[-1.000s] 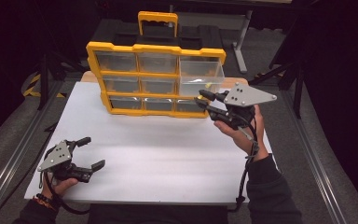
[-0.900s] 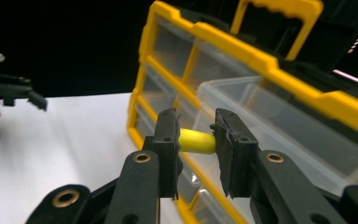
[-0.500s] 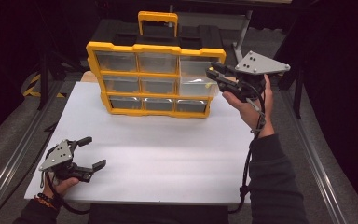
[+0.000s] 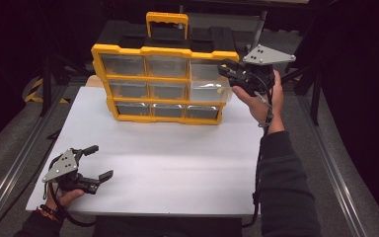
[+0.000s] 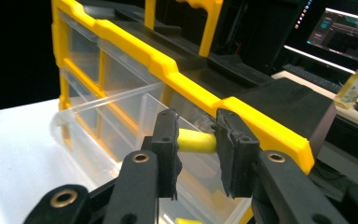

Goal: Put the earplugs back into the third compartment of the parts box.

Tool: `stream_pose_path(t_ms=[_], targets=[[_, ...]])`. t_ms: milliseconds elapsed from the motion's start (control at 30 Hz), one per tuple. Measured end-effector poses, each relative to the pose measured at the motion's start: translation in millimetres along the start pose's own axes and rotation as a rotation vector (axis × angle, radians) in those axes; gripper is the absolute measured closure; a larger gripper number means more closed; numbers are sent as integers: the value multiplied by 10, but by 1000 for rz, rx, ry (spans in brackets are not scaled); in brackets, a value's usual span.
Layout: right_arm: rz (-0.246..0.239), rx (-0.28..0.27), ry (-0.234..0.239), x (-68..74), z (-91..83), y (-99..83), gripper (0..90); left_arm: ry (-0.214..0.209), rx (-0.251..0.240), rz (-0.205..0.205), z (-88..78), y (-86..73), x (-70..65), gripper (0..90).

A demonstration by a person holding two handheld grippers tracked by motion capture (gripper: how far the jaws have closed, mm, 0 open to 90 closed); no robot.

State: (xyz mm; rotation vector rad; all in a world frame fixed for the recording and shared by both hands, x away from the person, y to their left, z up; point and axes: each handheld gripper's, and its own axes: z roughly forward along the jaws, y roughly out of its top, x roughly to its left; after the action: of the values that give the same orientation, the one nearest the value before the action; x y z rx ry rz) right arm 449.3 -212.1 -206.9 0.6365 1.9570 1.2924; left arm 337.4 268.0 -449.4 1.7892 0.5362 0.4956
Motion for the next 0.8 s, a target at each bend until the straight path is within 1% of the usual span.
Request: stream_pose_path(t_ms=[167,267,400,533,700,733,800], targets=[[9,17,-15,-15,38,-9,699,-1,8,5,-5,5,-10,39],[3,28,-25,-15,50,-9,695,-3,8,7,-1,6,-15,39],[8,38,-37,-19,74,-10,688,-6,12,8,1,7,-23,39],[6,50,-39,-12,114,-12,681,-7,11,7,5,4,-23,39],[9,53,-39,-1,137,-20,657,-7,12,8,1,4,-23,39],[8,54,-45,2,137,-19,636,-8,13,8,2,2,-24,40],[10,52,-52,3,135,-19,634,-8,13,7,2,2,-24,40]])
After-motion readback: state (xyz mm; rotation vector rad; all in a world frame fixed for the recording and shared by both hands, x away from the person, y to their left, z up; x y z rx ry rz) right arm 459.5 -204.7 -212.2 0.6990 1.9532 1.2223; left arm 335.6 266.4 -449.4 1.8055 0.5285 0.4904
